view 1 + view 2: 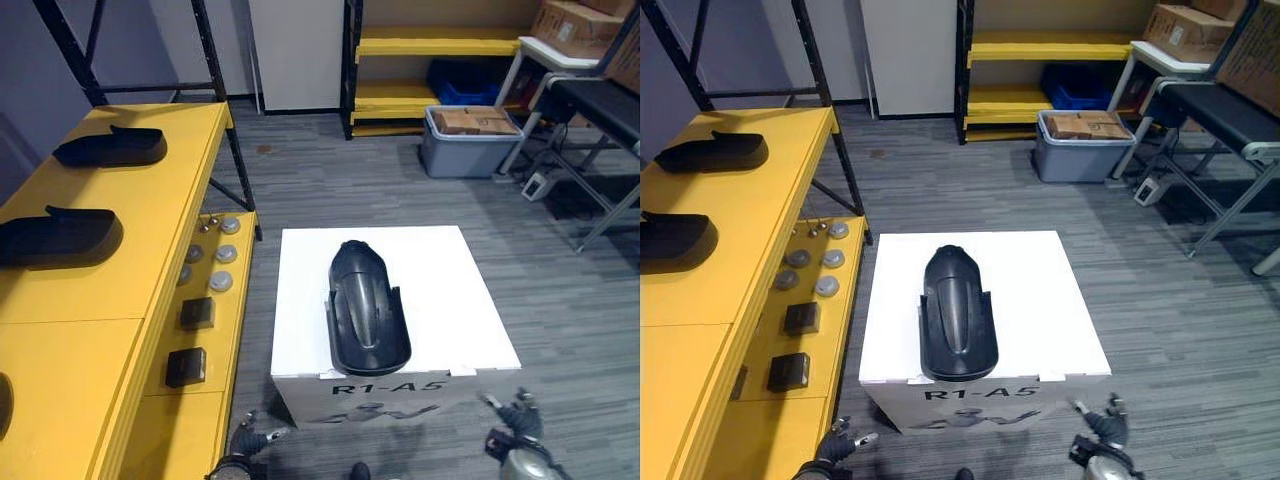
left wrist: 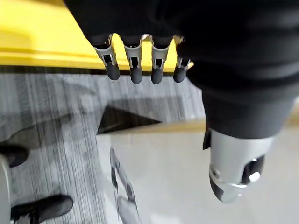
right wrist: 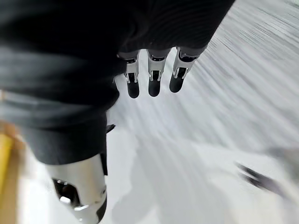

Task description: Walk over and take plastic housings, then place them on the shelf

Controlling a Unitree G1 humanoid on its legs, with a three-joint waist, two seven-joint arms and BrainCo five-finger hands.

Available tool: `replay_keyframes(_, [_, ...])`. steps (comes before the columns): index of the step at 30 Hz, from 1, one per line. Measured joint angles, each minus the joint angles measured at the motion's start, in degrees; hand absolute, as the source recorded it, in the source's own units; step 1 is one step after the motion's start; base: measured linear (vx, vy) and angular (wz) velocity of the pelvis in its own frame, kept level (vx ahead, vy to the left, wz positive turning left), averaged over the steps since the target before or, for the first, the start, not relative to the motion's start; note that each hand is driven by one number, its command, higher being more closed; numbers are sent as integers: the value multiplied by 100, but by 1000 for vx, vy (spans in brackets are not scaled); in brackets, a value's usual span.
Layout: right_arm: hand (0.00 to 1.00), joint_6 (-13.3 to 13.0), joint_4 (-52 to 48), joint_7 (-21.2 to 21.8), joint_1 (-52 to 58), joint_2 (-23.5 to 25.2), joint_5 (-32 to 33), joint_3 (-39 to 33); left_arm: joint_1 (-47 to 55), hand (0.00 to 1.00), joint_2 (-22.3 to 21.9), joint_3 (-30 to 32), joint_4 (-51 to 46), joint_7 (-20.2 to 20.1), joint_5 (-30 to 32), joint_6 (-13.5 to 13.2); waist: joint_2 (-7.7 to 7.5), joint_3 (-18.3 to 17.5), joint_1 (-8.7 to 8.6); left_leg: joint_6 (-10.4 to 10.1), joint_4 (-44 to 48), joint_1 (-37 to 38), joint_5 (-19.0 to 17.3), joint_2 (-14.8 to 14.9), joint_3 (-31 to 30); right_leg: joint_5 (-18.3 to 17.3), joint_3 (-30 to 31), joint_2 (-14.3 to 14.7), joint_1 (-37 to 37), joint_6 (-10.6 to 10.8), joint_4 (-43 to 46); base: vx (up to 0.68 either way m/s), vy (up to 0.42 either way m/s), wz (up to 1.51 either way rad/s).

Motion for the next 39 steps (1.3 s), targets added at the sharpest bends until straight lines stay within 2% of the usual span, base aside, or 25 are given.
replay_keyframes(3, [0, -32, -927, -141, 91, -142, 0, -244, 195, 0, -4, 0, -9, -41, -3, 0, -38, -48, 6, 59, -101, -6, 38, -26, -33, 67, -15, -28, 15, 69, -133, -50, 80, 4])
replay_keyframes(5, [0, -78, -1054, -137, 93, -130, 2, -235, 245, 0, -7, 45, -96, -74, -61, -4, -61, -73, 8, 64, -120, 4, 41, -23, -83, 79, -41, -28, 46, 71, -173, -33, 34, 9])
replay_keyframes(8, [0, -118, -1375, -107, 131, -44, 83, 130, 259, 0, -19, -17, -113, -106, -120, -6, -46, -83, -2, 63, -161, 12, 43, -10, -142, 164, -78, -22, 103, 63, -312, -32, 23, 5])
replay_keyframes(10, [0, -116, -2072, -42, 58, -60, 129, 501, 229, 0, -24, -73, -94, -133, -111, -6, -51, -80, 8, 50, -182, 6, 90, -17, -139, 209, -80, -27, 118, 55, -368, -37, 10, 0])
replay_keyframes(11, [0, -225, -2633, 13, -112, -179, 213, 758, 194, 0, -27, -141, -69, -143, -110, -9, -61, -83, 13, 51, -180, 9, 112, -20, -152, 212, -90, -30, 125, 50, -367, -45, -5, 8])
replay_keyframes(12, [0, -556, -2838, 118, -412, -448, 496, 1080, 196, 0, -33, -157, -65, -184, -111, -33, -82, -83, 14, 50, -179, 31, 115, -15, -168, 223, -110, -29, 162, 60, -398, -46, -5, 10])
replay_keyframes(14, [0, -747, -2874, 228, -799, -763, 534, 1544, 194, 0, -20, -186, -65, -219, -118, -67, -137, -118, 26, 50, -196, 27, 116, -9, -216, 288, -173, -28, 240, 72, -550, -37, -7, 17])
replay_keyframes(16, [0, -515, -3010, 410, -974, -753, 133, 1923, 186, 0, -30, -188, -65, -230, -127, -66, -159, -123, 60, 49, -227, 31, 115, -8, -297, 358, -228, -26, 313, 68, -689, -27, 1, 17])
replay_keyframes(18, [0, -244, -2914, 670, -951, -511, -258, 2490, 161, 0, -35, -190, -66, -233, -185, -65, -160, -120, 163, 48, -234, 40, 115, 0, -303, 366, -241, -21, 325, 58, -689, -9, 28, 4])
replay_keyframes(21, [0, 24, -2556, 720, -968, -154, -672, 2780, 161, 0, -37, -189, -65, -237, -212, -63, -157, -116, 173, 47, -243, 41, 114, -1, -350, 369, -312, -34, 344, 57, -688, 11, 31, 10])
replay_keyframes(23, [0, 121, -2348, 679, -985, -10, -912, 2860, 161, 0, -37, -188, -66, -238, -220, -61, -153, -113, 173, 46, -244, 41, 114, -6, -398, 372, -337, -41, 356, 52, -688, 24, 41, 10])
replay_keyframes(25, [0, 276, -2151, 518, -1120, 112, -1527, 2913, 164, 0, -42, -188, -76, -234, -224, -58, -134, -92, 173, 46, -243, 40, 114, -11, -407, 372, -349, -48, 358, 52, -688, 35, 60, 3])
replay_keyframes(28, [0, 362, -2105, 307, -1166, 257, -1959, 2914, 166, 0, -51, -189, -86, -216, -224, -53, -128, -83, 173, 46, -243, 40, 114, -11, -418, 371, -358, -49, 361, 52, -688, 28, 45, 2])
replay_keyframes(30, [0, 531, -2105, 182, -1166, 423, -2407, 2881, 166, 0, -54, -188, -112, -200, -224, -44, -127, -52, 171, 45, -243, 38, 115, -13, -445, 370, -378, -54, 366, 54, -688, 16, 38, 5])
replay_keyframes(36, [0, 923, -2105, -70, -1162, 750, -3014, 2692, 168, 0, -75, -186, -175, -148, -224, 30, -126, 0, 168, 31, -259, 17, 124, -18, -523, 362, -488, -78, 367, 65, -690, -1, 25, 7])
replay_keyframes(39, [0, 1013, -2042, -182, -1154, 872, -3078, 2537, 163, 0, -96, -186, -202, -89, -227, 46, -124, 34, 173, 24, -277, 4, 133, -19, -561, 361, -521, -85, 361, 66, -692, 0, 17, 8])
